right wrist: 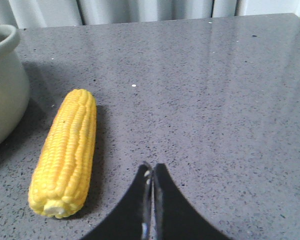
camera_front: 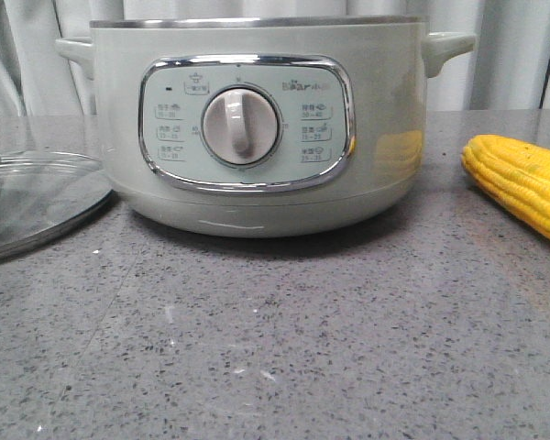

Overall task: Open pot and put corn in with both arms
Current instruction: 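Lower the glass lid onto the table beside the pot, left gripper, then grasp the yellow corn cob with the right gripper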

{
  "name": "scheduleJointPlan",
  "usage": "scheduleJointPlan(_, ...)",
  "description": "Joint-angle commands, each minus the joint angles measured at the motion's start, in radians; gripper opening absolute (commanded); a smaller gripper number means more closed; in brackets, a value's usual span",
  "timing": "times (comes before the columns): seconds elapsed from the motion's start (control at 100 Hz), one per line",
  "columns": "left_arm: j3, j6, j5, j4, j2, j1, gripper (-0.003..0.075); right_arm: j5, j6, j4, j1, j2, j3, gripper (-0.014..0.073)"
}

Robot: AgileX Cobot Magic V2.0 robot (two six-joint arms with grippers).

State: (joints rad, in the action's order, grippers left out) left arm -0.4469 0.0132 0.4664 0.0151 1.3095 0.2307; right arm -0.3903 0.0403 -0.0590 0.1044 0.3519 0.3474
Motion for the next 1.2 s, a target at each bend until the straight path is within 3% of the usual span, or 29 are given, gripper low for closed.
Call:
scheduleJointPlan(0.0, -0.030, -0.026, 0.101, -0.001, -0.040, 0.008, 0.0460, 0.071, 0.012, -0.003, -0.013, 0.015, 0.026, -0.0071)
scheduleJointPlan(0.1, -0.030, -0.026, 0.106, 0.003, -0.065, 0.008, 0.0528, 0.070, 0.012, -0.003, -0.020, 0.024, 0.026, -0.0070)
scheduleJointPlan(0.22, -0.030, -0.026, 0.106, 0.009, -0.105, 0.008, 0.0530, 0.056, 0.012, -0.003, -0.022, 0.044, 0.030, -0.0020)
scheduleJointPlan(0.56, -0.030, -0.026, 0.102, 0.009, -0.311, 0.008, 0.0529, -0.112, 0.012, -0.009, -0.112, 0.215, 0.174, 0.0362)
scheduleJointPlan(0.93, -0.030, -0.013, 0.081, 0.009, -0.512, 0.008, 0.0525, -0.406, 0.012, -0.159, -0.151, 0.597, 0.502, 0.0367)
scheduleJointPlan(1.19, -0.030, -0.013, 0.044, 0.009, -0.551, 0.008, 0.0525, -0.495, 0.012, -0.185, -0.151, 0.835, 0.656, 0.0366)
